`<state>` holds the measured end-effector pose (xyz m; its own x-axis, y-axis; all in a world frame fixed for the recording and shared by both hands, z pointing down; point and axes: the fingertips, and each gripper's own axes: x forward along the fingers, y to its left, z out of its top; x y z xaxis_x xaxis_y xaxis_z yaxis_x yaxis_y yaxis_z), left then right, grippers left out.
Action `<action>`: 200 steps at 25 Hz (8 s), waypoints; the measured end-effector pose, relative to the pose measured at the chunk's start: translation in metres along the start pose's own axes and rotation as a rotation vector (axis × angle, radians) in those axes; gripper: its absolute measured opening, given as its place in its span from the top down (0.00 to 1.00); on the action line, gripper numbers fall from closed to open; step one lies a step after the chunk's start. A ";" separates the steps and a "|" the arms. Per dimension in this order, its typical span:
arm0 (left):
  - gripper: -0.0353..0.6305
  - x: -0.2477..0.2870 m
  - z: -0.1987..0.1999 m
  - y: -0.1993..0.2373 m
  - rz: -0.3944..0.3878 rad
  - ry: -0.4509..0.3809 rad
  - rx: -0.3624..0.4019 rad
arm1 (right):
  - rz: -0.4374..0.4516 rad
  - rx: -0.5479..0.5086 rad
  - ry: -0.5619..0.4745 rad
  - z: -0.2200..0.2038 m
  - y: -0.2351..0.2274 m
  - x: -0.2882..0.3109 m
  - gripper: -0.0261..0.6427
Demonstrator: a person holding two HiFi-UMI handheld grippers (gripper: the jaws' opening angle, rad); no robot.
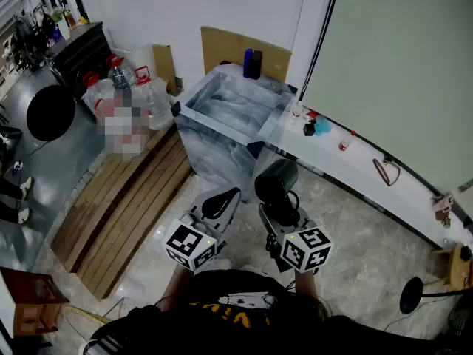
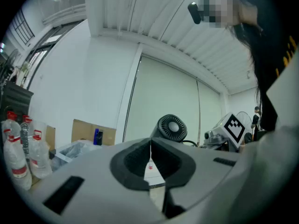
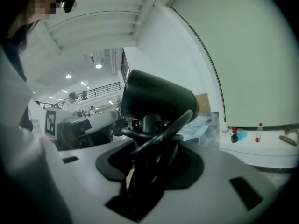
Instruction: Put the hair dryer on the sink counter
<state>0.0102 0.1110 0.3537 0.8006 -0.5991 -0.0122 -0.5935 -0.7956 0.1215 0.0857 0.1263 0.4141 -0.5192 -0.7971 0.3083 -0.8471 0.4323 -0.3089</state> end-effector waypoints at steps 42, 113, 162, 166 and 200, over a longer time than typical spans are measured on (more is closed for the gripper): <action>0.93 0.043 -0.034 0.068 0.057 0.094 0.007 | 0.074 0.032 0.077 -0.010 -0.041 0.084 0.72; 0.93 0.325 -0.021 0.406 -0.247 0.242 0.027 | -0.715 0.367 0.205 0.087 -0.507 0.407 0.72; 0.93 0.364 -0.024 0.407 -0.145 0.279 0.075 | -0.879 0.701 0.011 0.092 -0.575 0.452 0.52; 0.93 0.370 -0.028 0.404 -0.175 0.280 0.074 | -0.856 0.659 -0.018 0.099 -0.561 0.440 0.52; 0.93 0.202 -0.020 0.441 -0.473 0.221 0.056 | -0.566 0.287 -0.123 0.126 -0.182 0.418 0.70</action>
<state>-0.0884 -0.3596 0.4243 0.9768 -0.1445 0.1578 -0.1614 -0.9818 0.1001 0.0374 -0.3384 0.4858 0.0301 -0.9187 0.3939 -0.9135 -0.1853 -0.3622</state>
